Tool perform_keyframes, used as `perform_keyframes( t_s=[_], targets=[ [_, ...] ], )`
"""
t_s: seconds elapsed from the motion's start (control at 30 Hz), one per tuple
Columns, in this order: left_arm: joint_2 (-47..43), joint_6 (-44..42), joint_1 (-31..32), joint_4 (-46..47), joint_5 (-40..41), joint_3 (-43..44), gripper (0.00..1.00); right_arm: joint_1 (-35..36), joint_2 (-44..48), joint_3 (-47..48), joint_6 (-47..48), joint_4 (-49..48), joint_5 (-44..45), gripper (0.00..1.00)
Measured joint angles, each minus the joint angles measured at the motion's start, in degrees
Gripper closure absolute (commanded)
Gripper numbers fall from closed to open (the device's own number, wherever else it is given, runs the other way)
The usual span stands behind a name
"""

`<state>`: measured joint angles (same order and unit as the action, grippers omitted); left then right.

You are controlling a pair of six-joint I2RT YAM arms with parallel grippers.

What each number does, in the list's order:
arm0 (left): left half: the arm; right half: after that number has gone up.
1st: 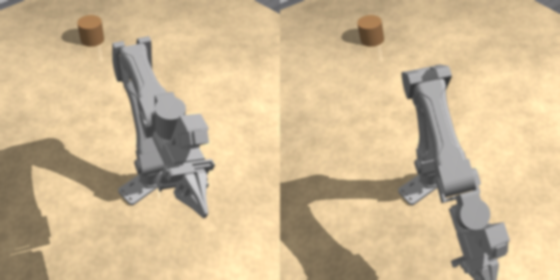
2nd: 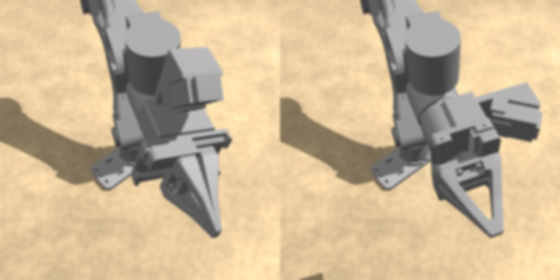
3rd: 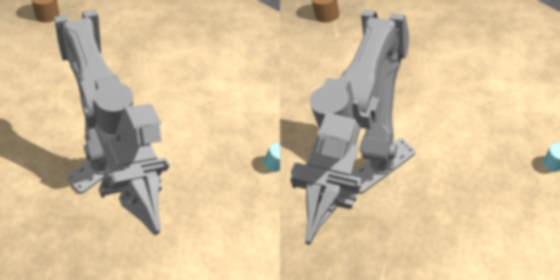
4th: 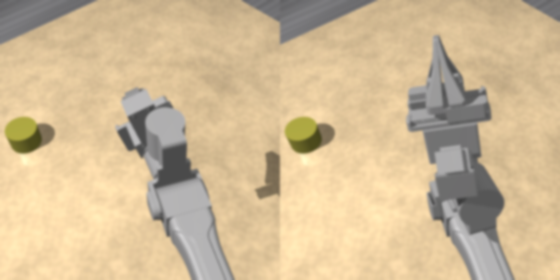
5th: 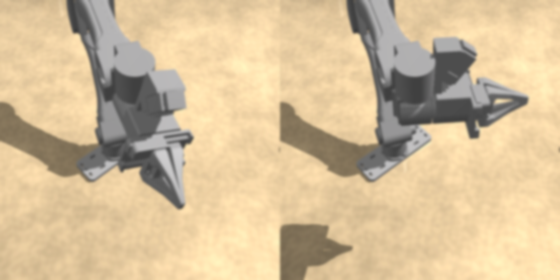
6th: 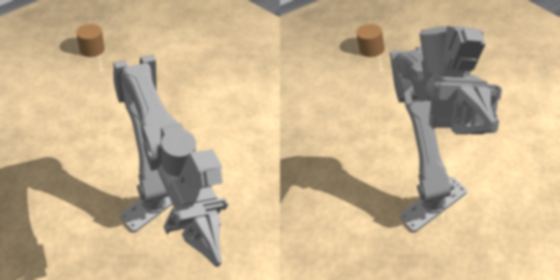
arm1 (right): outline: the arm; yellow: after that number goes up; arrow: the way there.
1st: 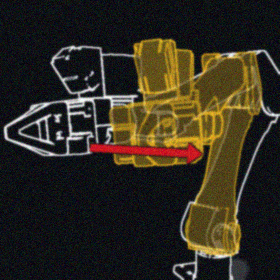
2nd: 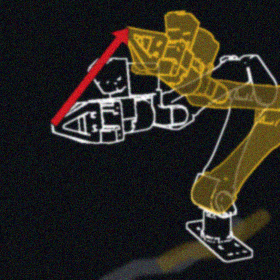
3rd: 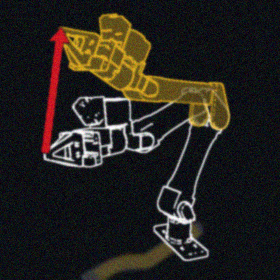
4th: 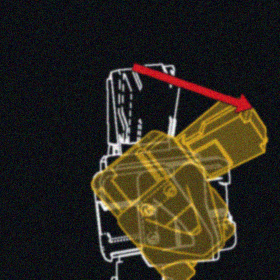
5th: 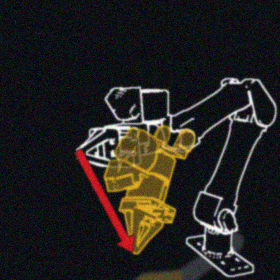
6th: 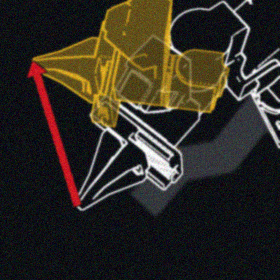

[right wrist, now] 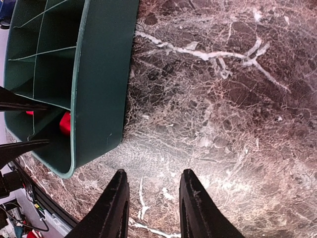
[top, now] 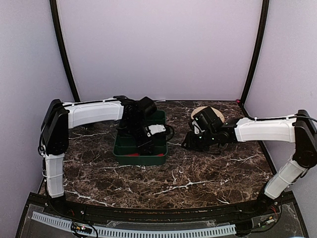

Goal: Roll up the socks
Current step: Place the sock at the center of the board, then reset both arms

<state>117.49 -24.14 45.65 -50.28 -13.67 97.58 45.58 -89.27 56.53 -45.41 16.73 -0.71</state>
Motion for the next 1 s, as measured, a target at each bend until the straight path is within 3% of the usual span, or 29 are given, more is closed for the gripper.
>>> perform_keyframes(
  t_s=[0.4, 0.5, 0.7, 1.0],
  targets=[
    [-14.8, 1.0, 0.2, 3.1, 7.5, -2.8, 0.58, 0.0, -0.1, 2.3, 3.1, -0.9, 3.3, 0.64],
    [-22.8, 1.1, 0.2, 10.2, 14.9, -10.2, 0.51, -0.2, -0.8, 4.2, 4.8, -0.9, 4.7, 0.64],
    [-36.5, 3.2, -2.0, 32.2, 29.4, -28.2, 0.48, -3.2, -2.8, 6.6, 8.9, -2.4, 7.6, 0.63],
    [-45.6, 16.1, -20.4, 55.1, 37.0, -44.4, 0.48, -11.1, -2.8, 7.6, 16.2, -4.9, 16.2, 0.62]
  ],
)
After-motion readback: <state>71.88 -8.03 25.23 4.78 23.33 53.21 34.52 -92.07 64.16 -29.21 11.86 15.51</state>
